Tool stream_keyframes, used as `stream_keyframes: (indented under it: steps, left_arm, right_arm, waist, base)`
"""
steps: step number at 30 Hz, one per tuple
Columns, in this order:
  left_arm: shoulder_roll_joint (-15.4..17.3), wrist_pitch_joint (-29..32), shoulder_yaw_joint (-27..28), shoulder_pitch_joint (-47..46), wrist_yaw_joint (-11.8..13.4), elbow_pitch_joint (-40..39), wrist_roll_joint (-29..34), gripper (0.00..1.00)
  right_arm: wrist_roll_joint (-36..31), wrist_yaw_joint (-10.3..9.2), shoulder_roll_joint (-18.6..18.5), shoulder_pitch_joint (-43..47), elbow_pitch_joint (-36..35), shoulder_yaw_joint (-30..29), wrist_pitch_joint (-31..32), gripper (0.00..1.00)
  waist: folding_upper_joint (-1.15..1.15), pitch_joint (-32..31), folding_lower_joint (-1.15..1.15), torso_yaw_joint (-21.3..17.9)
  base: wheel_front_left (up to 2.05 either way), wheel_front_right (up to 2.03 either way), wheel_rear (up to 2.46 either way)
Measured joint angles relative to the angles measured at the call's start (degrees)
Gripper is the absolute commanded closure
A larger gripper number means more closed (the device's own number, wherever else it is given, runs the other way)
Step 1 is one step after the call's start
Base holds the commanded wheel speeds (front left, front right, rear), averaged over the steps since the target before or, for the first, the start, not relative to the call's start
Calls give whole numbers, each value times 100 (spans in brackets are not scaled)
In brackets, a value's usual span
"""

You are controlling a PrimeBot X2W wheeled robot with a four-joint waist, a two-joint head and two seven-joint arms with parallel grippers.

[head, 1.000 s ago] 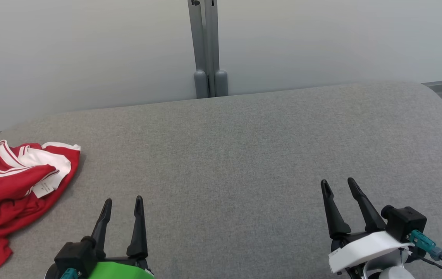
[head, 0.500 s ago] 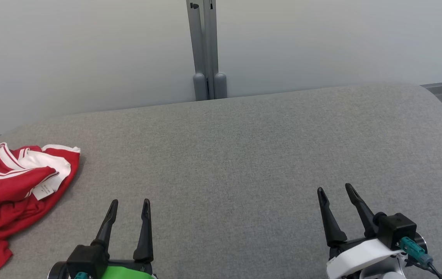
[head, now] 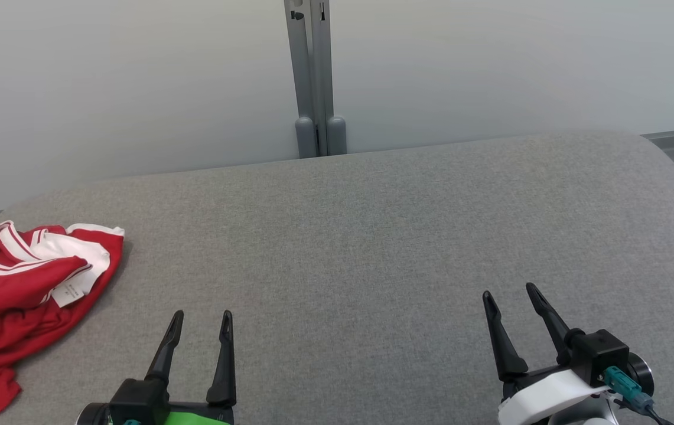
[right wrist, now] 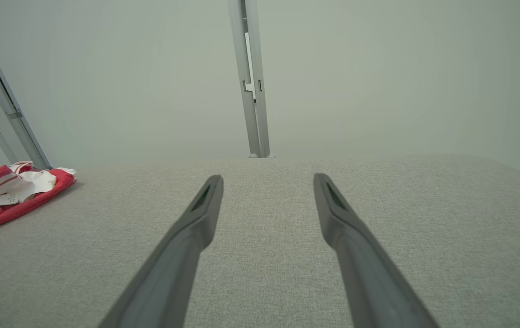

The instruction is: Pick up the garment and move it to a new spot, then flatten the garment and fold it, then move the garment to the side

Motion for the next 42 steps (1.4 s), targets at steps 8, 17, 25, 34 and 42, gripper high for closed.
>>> stream_keyframes:
  steps: [8,17,25,34,42]
  left_arm:
    - [0,0,3,1,-25,26,-9,0]
    - [0,0,-4,-2,-35,35,-9,0]
    - [1,0,-5,-4,10,16,-8,0]
    - [3,-1,96,6,10,19,-23,0]
    - [3,-1,181,75,-37,1,65,0]
  right_arm:
    - [-4,0,2,11,11,-10,0,0]
    - [-7,0,4,19,4,-24,-1,0]
    - [-2,0,7,79,-19,-14,-1,0]
    - [56,0,8,133,-25,29,0,0]
    - [166,0,9,165,-27,79,-1,0]
  waist:
    - [0,-2,0,19]
    - [0,39,0,86]
    - [0,72,0,366]
    - [0,98,0,918]
    - [0,80,0,1578]
  base:
    - [0,0,0]
    - [0,0,0]
    - [0,0,0]
    - [0,0,0]
    - [0,0,0]
